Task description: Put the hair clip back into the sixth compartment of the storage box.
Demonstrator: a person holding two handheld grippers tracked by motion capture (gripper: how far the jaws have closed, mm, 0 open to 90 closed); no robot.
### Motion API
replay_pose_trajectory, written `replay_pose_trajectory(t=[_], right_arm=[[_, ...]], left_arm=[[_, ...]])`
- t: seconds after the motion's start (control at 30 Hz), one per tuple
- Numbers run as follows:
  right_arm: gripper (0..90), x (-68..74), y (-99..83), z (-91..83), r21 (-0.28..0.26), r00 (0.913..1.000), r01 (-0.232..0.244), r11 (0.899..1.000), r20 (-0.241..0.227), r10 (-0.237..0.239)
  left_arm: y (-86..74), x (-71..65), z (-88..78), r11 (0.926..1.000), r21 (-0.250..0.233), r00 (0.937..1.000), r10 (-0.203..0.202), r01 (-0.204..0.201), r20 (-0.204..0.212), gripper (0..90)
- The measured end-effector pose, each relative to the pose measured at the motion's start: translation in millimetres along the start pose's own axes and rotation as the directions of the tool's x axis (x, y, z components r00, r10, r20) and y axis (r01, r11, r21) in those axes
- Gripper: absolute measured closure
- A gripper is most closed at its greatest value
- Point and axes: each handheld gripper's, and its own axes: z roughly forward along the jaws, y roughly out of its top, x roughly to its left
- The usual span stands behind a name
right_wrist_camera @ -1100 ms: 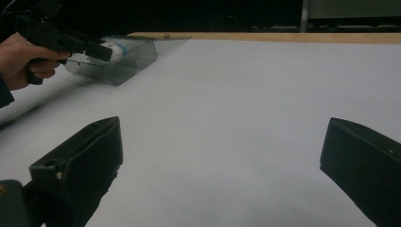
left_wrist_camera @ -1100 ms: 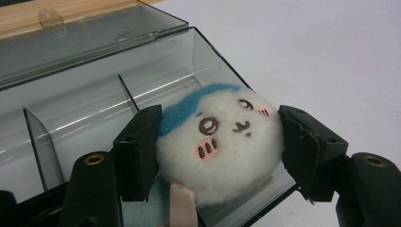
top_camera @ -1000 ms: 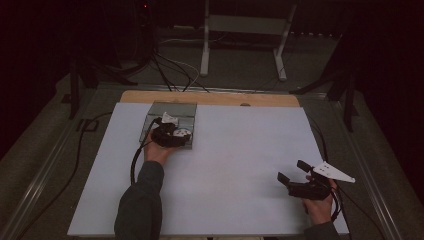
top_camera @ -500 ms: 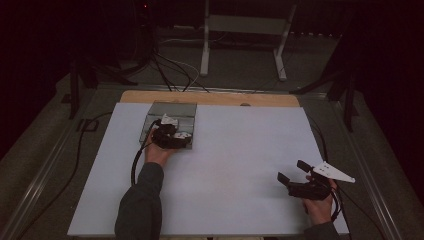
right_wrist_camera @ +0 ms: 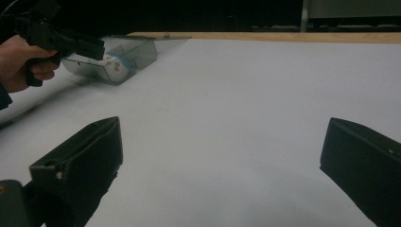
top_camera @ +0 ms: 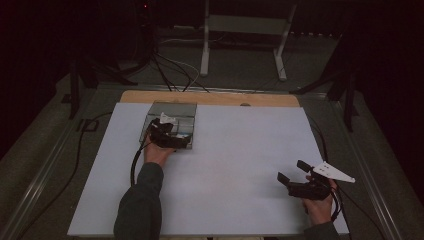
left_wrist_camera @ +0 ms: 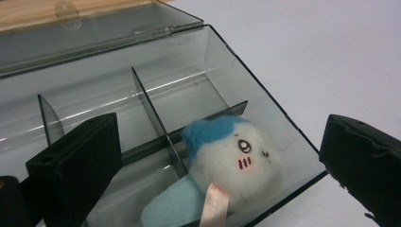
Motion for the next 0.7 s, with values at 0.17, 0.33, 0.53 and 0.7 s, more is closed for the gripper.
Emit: replay_pose_trajectory(t=[0.17, 0.33, 0.53, 0.7], right_arm=[[0.0, 0.2, 0.0, 0.2, 0.001, 1.0000, -0.001, 1.000, -0.001, 0.001], [0.0, 0.1, -0.1, 0.3, 0.001, 1.0000, 0.000, 1.000, -0.001, 0.000], [0.0, 0.1, -0.2, 0.6, 0.001, 1.0000, 0.000, 1.000, -0.002, 0.000], [0.0, -0.1, -0.2, 0.3, 0.001, 1.0000, -0.001, 1.000, -0.002, 0.001]], left_arm=[[0.3, 2.2, -4.8, 0.9998, -0.015, 0.9998, -0.016, 0.017, 0.011, 1.0], [-0.4, 3.5, -8.4, 0.9997, -0.018, 0.9996, -0.018, 0.019, 0.021, 1.0], [1.0, 1.4, -12.5, 0.9994, -0.028, 0.9998, -0.018, 0.019, 0.011, 1.0], [2.5, -1.0, -18.1, 0.9990, -0.037, 0.9996, -0.027, 0.027, -0.003, 1.0]])
